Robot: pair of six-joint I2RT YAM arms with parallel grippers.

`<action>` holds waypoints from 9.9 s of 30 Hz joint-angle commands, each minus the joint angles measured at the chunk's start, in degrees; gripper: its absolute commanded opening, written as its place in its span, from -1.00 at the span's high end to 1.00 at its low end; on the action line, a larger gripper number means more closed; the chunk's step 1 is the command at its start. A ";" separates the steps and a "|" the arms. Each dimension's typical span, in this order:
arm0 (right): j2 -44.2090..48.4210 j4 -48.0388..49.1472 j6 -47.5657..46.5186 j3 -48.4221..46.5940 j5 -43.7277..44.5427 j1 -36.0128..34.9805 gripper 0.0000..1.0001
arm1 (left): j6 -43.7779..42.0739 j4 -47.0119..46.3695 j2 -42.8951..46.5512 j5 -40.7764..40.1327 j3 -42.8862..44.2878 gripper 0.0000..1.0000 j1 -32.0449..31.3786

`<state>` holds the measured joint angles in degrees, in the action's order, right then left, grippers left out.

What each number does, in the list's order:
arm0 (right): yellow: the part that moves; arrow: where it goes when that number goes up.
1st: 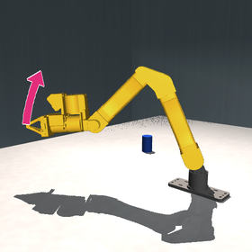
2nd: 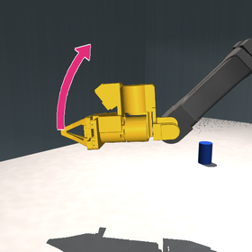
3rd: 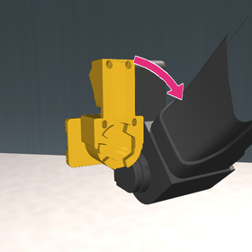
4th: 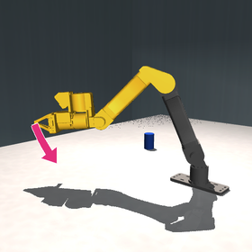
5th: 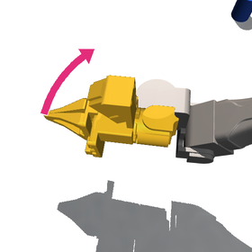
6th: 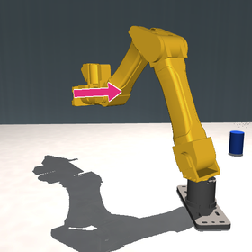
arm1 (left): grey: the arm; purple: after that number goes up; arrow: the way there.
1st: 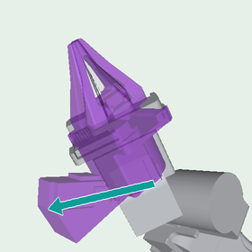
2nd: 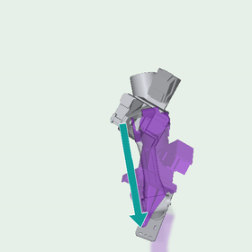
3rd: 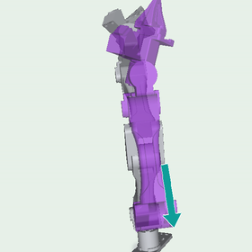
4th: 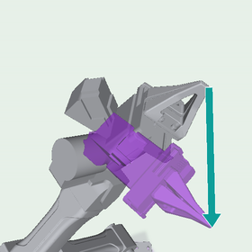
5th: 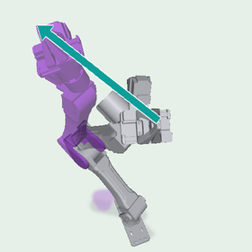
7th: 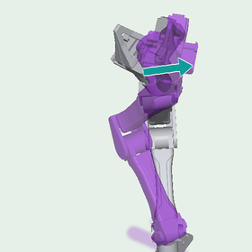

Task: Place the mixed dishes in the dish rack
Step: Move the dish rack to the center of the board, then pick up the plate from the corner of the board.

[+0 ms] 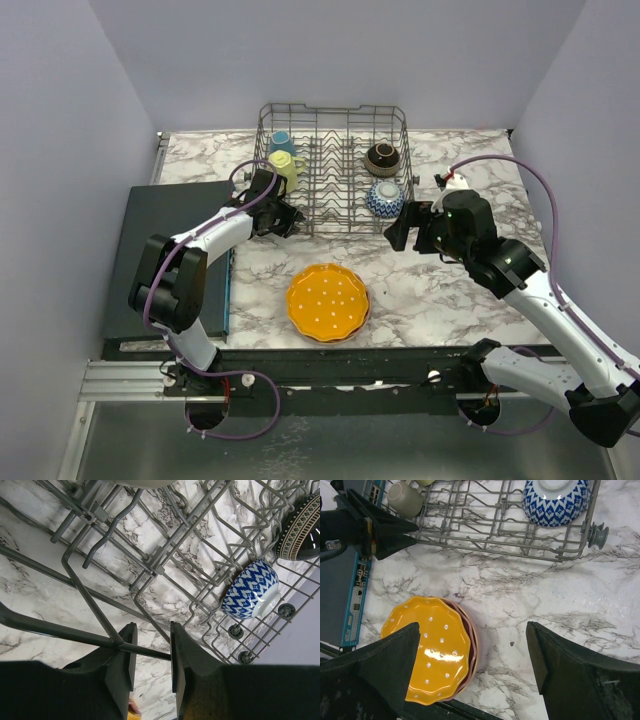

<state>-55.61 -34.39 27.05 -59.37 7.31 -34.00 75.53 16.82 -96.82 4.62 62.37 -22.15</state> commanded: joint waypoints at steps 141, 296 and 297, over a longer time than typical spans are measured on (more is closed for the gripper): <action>-6.51 -3.11 3.60 3.99 -18.12 13.32 -0.55 | -41.86 29.79 10.11 -5.83 15.97 -0.34 3.28; -15.23 19.14 18.29 9.05 -17.61 1.21 0.03 | -19.39 33.15 43.67 12.35 -27.73 -0.20 0.18; -15.15 19.20 18.34 9.25 -17.57 1.28 0.03 | -19.21 33.06 43.64 12.26 -27.76 -0.19 0.18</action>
<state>-72.40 -16.43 45.47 -51.18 -10.15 -32.80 54.87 50.81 -53.91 16.05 34.85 -21.74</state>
